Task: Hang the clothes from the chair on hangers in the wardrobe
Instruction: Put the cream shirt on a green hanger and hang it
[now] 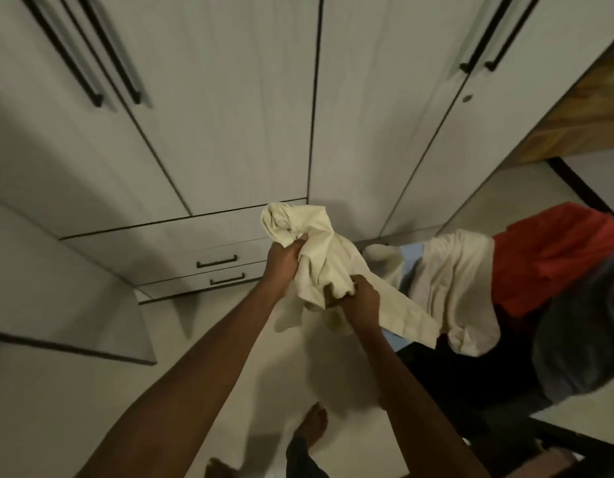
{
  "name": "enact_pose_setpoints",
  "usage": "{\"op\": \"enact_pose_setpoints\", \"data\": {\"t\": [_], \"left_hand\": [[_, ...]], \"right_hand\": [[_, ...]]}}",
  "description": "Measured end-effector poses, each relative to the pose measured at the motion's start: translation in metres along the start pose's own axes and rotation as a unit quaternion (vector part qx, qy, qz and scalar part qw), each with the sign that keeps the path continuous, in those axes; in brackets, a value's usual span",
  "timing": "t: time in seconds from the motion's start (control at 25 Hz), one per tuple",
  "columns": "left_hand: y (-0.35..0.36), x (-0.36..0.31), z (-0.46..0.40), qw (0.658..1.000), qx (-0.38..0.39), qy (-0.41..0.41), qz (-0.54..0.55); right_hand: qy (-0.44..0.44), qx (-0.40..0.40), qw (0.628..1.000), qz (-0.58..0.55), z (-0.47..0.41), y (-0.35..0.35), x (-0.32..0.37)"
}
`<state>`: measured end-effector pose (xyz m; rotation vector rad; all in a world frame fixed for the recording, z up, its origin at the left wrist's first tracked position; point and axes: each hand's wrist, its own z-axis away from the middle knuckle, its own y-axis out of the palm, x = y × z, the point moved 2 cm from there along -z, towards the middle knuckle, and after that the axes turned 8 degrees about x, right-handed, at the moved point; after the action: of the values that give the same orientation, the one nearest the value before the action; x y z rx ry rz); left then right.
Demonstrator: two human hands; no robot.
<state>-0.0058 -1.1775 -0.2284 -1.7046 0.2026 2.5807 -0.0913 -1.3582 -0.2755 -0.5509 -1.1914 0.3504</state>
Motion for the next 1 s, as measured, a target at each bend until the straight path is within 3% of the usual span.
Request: {"op": "enact_pose_setpoints", "data": {"t": [0.08, 0.2, 0.32, 0.52, 0.76, 1.0], "left_hand": [[-0.044, 0.003, 0.013, 0.999, -0.037, -0.004, -0.01], [-0.103, 0.012, 0.047, 0.996, -0.083, -0.03, -0.028], [-0.16, 0.034, 0.086, 0.995, -0.089, -0.042, -0.032], [-0.261, 0.083, 0.169, 0.991, -0.114, -0.063, -0.015], [-0.377, 0.125, 0.27, 0.974, -0.212, -0.072, 0.031], [-0.498, 0.149, 0.366, 0.942, -0.318, -0.063, 0.083]], "right_hand": [[0.008, 0.012, 1.0, -0.024, 0.004, 0.006, 0.014], [0.071, 0.113, 0.982, -0.131, 0.021, 0.016, 0.058], [0.084, 0.187, 0.964, -0.169, 0.042, 0.035, 0.107], [0.002, 0.332, 0.94, -0.076, 0.093, 0.134, 0.21], [-0.078, 0.5, 0.862, 0.013, 0.184, 0.298, 0.307], [-0.124, 0.575, 0.808, 0.04, 0.27, 0.401, 0.374]]}}
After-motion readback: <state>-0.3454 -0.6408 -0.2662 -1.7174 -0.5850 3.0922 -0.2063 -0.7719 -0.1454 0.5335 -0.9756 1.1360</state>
